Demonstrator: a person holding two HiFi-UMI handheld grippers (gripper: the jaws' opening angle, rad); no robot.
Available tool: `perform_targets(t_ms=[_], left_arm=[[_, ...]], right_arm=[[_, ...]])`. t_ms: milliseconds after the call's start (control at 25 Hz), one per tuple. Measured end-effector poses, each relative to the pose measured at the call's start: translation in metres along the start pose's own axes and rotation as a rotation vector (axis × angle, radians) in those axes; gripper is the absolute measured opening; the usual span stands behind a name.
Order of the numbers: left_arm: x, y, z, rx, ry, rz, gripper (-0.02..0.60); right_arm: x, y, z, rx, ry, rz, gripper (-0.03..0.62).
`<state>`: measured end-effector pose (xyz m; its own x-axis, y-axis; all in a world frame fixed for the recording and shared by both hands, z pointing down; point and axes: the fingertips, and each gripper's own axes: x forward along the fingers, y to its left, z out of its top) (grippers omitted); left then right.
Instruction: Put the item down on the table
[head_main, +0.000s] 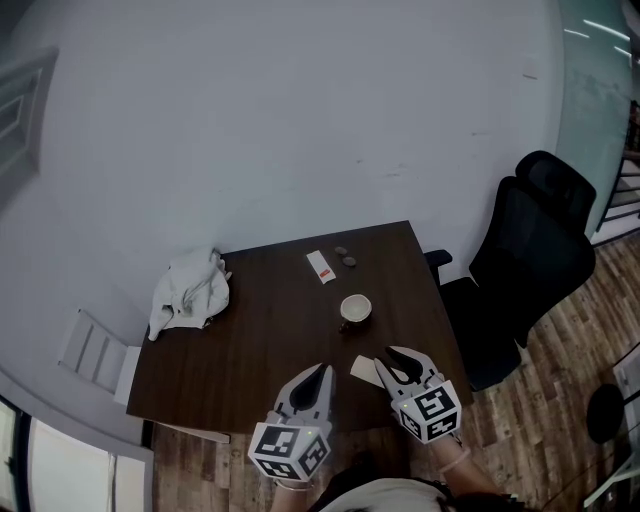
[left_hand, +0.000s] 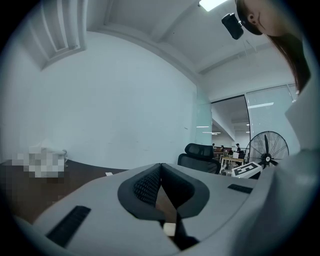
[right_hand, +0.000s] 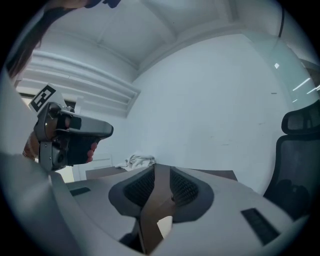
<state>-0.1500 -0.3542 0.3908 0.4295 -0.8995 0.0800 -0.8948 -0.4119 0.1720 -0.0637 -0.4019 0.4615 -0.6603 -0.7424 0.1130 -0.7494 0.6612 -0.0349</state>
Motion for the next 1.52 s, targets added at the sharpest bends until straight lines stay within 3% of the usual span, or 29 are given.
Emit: perform_targets(t_ms=[640, 1520], left_arm=[[-0.005, -0.024, -0.003, -0.019, -0.002, 0.007, 0.018], [0.011, -0.034, -0.004, 0.021, 0.011, -0.033, 0.018]], right_arm=[[-0.058, -0.003, 0.053, -0.004, -0.104, -0.033, 0.009], [-0.071, -0.023, 0.063, -0.024, -0.107, -0.092, 0.008]])
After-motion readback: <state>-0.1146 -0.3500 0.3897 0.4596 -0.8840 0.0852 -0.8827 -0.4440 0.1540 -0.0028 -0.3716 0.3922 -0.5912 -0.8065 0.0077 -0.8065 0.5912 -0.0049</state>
